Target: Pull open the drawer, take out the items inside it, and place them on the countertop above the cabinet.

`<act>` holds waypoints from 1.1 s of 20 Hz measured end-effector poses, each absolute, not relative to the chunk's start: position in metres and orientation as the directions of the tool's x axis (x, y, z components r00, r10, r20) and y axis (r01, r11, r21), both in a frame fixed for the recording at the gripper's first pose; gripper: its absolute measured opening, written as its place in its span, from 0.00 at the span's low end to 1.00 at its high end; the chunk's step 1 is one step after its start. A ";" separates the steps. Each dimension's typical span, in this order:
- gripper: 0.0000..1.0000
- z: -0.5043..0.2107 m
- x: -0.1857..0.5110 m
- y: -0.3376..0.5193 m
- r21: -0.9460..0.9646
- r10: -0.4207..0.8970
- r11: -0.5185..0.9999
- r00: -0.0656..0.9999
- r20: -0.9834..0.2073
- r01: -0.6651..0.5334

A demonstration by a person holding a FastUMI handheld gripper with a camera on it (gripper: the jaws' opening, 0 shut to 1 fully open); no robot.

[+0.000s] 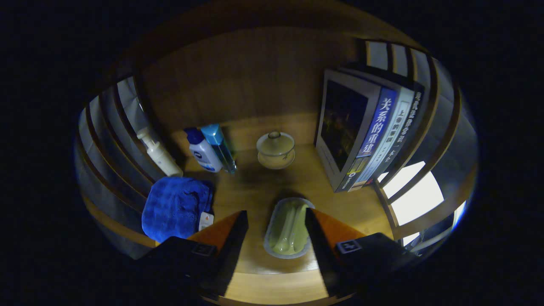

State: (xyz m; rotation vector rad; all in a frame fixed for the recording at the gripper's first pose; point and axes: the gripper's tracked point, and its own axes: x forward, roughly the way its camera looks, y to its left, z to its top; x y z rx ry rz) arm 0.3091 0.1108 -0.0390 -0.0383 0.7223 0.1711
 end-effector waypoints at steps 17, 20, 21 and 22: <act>1.00 0.020 0.167 0.030 0.020 0.095 0.995 0.980 -0.175 -0.093; 1.00 0.022 0.133 0.025 0.012 0.115 0.993 0.985 -0.125 -0.115; 1.00 0.022 0.123 0.025 0.009 0.118 0.993 0.987 -0.108 -0.117; 1.00 0.023 0.112 0.023 0.008 0.118 0.993 0.989 -0.085 -0.118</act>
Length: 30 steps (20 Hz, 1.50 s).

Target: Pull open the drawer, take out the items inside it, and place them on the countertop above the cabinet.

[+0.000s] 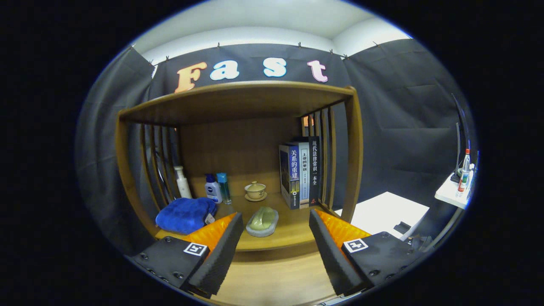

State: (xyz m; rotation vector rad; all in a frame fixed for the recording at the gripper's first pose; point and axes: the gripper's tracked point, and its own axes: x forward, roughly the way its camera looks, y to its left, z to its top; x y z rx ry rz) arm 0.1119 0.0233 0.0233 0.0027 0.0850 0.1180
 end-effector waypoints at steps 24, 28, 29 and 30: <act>1.00 -0.106 -0.061 -0.009 0.029 0.108 0.994 0.992 -0.064 -0.106; 1.00 -0.134 -0.058 -0.012 0.031 0.111 0.994 0.989 -0.102 -0.109; 1.00 -0.139 -0.056 -0.010 0.035 0.117 0.993 0.987 -0.110 -0.113; 1.00 -0.145 -0.054 -0.009 0.039 0.121 0.992 0.986 -0.119 -0.117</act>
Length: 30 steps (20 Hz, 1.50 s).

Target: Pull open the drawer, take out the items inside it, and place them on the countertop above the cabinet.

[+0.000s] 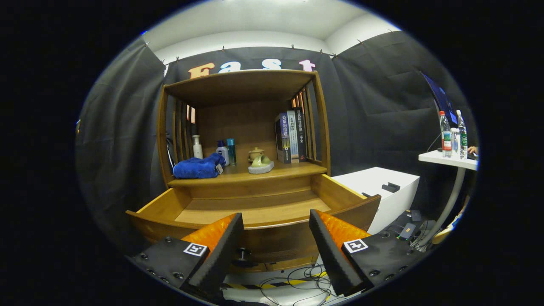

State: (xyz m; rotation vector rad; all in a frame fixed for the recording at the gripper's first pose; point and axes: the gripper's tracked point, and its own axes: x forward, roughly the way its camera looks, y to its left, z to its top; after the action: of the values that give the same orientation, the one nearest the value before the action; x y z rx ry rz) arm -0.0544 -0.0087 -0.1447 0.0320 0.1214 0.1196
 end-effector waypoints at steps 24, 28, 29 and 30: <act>0.98 -0.186 -0.017 0.004 0.000 0.155 0.987 0.965 -0.210 -0.159; 0.97 -0.185 -0.010 0.004 0.006 0.161 0.987 0.965 -0.208 -0.163; 0.97 -0.185 -0.008 0.005 0.004 0.159 0.987 0.965 -0.208 -0.162; 0.97 -0.184 -0.006 0.006 0.005 0.158 0.987 0.965 -0.209 -0.160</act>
State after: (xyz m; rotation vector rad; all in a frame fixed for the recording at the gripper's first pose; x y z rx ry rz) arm -0.0060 0.0059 -0.1840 -0.0121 0.2106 0.1610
